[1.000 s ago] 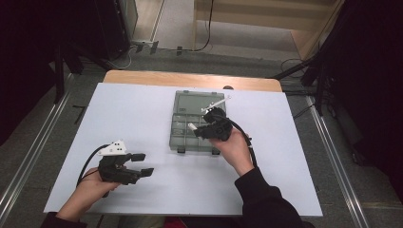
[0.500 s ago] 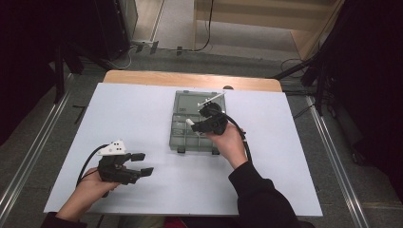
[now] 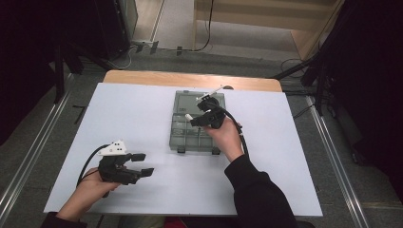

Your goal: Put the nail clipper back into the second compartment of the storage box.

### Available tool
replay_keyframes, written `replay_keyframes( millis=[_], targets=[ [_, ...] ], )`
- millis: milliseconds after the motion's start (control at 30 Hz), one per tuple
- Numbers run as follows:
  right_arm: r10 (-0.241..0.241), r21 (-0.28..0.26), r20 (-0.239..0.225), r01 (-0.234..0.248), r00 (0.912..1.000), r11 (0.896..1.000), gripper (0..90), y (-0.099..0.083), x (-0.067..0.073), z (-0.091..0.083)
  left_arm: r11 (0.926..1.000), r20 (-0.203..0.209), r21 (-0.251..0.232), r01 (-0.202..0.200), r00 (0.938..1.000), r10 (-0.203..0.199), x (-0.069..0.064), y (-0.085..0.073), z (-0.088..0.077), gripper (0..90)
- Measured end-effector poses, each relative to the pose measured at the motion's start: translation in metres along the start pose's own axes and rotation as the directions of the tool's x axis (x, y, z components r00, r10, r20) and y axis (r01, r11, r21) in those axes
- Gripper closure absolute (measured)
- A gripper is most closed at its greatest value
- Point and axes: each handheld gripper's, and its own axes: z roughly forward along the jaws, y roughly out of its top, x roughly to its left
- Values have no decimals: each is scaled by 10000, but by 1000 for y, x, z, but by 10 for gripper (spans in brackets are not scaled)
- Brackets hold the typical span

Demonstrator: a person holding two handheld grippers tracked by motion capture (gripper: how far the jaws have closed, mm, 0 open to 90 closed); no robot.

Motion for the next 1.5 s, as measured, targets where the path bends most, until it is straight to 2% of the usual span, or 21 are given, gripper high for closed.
replay_keyframes(
  millis=[333,400,500,1000,1233,1300,1500],
  targets=[
    [279,55,126,-280,9995,9996,782,6,-1,8,10000,33,30,-35,10000,34,0,0,0,305],
    [223,23,456,-225,9987,9997,782,7,0,10,10000,41,1,-8,10000,8,0,0,0,305],
    [371,55,548,-374,9978,9993,782,7,-2,13,10000,54,6,-9,10000,9,0,0,0,305],
    [822,64,532,-826,9952,9966,782,5,-9,25,10000,67,-16,-23,10000,23,0,0,0,305],
    [833,104,556,-840,9950,9964,778,3,-9,29,10000,57,-20,-13,10000,13,0,0,0,305],
    [758,96,640,-765,9951,9970,770,3,-9,29,10000,46,-29,-21,10000,22,0,0,0,305],
    [666,-105,490,-662,9966,9978,694,3,-9,20,10000,28,-30,5,10000,-5,0,0,0,305]
  ],
)
